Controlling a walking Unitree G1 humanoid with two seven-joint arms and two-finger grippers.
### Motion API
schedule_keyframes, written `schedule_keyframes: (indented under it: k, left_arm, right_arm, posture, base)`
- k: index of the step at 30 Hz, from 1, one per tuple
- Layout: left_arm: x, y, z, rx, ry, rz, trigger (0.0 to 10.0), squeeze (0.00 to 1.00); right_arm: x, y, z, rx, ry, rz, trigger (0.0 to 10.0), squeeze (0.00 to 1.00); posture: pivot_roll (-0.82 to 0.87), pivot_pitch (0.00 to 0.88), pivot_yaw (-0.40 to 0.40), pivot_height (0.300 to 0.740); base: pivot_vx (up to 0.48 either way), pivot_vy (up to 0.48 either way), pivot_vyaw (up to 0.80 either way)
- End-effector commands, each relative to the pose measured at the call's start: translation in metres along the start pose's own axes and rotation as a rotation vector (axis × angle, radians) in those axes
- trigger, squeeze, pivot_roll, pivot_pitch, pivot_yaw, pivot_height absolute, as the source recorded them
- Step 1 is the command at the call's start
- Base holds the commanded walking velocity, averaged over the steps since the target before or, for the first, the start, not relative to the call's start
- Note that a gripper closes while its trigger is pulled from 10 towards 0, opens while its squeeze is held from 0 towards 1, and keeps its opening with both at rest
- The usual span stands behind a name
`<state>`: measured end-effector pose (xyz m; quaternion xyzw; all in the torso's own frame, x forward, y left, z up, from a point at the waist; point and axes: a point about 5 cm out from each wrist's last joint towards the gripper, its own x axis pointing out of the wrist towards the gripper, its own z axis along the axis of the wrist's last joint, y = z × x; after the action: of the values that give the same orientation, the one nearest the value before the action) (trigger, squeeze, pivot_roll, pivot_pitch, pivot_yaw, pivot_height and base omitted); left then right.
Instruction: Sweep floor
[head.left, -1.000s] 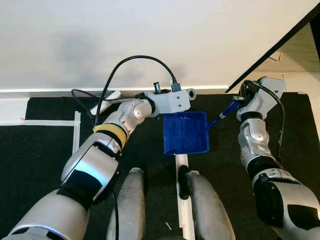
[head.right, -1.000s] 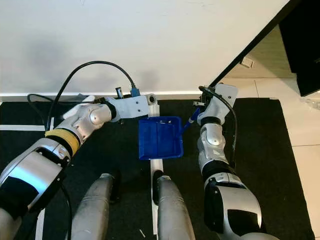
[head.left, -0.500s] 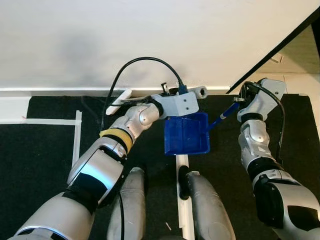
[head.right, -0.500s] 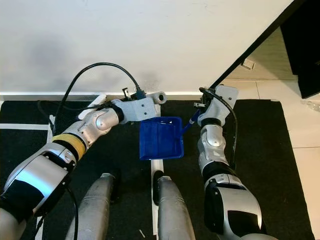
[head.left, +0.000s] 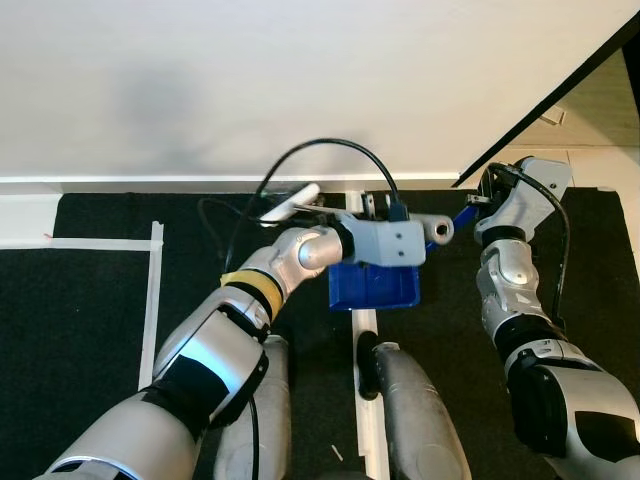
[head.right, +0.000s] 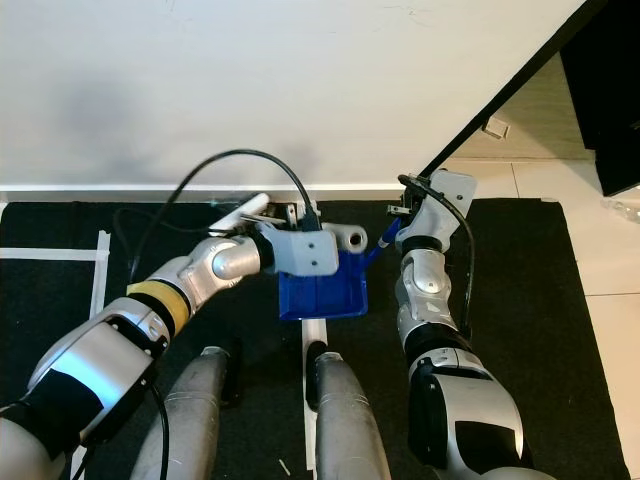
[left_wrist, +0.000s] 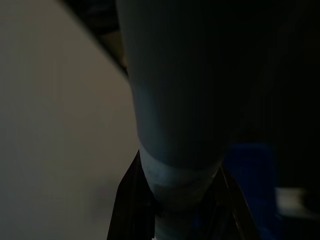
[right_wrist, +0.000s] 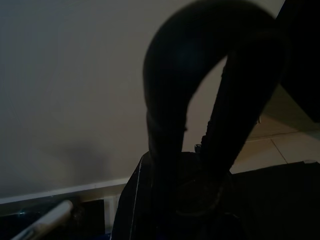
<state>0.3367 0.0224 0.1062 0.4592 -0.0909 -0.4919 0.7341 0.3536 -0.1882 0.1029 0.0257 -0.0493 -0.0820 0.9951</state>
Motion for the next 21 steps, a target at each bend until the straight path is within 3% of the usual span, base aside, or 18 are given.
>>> schedule_keyframes:
  k: [1,2,5,11,15,18,21]
  left_arm:
    - [0.001,-0.031,-0.005,-0.016,0.026,-0.146,10.0,0.0]
    - [0.001,-0.031,-0.005,-0.016,0.026,-0.146,10.0,0.0]
    - [-0.008,-0.05,-0.016,-0.073,0.052,-0.276,10.0,0.0]
    - [-0.014,-0.054,-0.013,-0.127,-0.032,-0.348,10.0,0.0]
    - [-0.012,-0.049,-0.002,-0.194,-0.129,-0.328,10.0,0.0]
    - [-0.007,-0.04,0.016,-0.252,-0.253,-0.279,10.0,0.0]
    - [-0.005,-0.036,0.024,-0.26,-0.305,-0.271,10.0,0.0]
  right_arm:
    - [-0.024,-0.003,-0.041,-0.021,0.197,0.008,10.0,0.0]
    - [-0.024,-0.003,-0.041,-0.021,0.197,0.008,10.0,0.0]
    - [-0.024,-0.004,-0.041,-0.021,0.194,0.006,10.0,0.0]
    - [-0.024,-0.006,-0.041,-0.021,0.197,0.004,10.0,0.0]
    - [-0.023,-0.004,-0.04,-0.02,0.196,0.008,10.0,0.0]
    - [-0.021,-0.002,-0.039,-0.015,0.197,0.012,10.0,0.0]
    - [-0.02,-0.001,-0.038,-0.013,0.196,0.014,10.0,0.0]
  posture:
    - [0.12,0.378,-0.051,0.74]
    - [0.12,0.378,-0.051,0.74]
    - [0.12,0.377,-0.048,0.74]
    - [0.13,0.367,-0.055,0.74]
    - [0.14,0.362,-0.059,0.74]
    - [0.14,0.358,-0.064,0.74]
    - [0.14,0.355,-0.067,0.74]
  base:
    - [0.0,0.0,0.0]
    - [0.0,0.0,0.0]
    - [0.0,0.0,0.0]
    - [0.0,0.0,0.0]
    - [0.0,0.0,0.0]
    - [0.0,0.0,0.0]
    - [0.0,0.0,0.0]
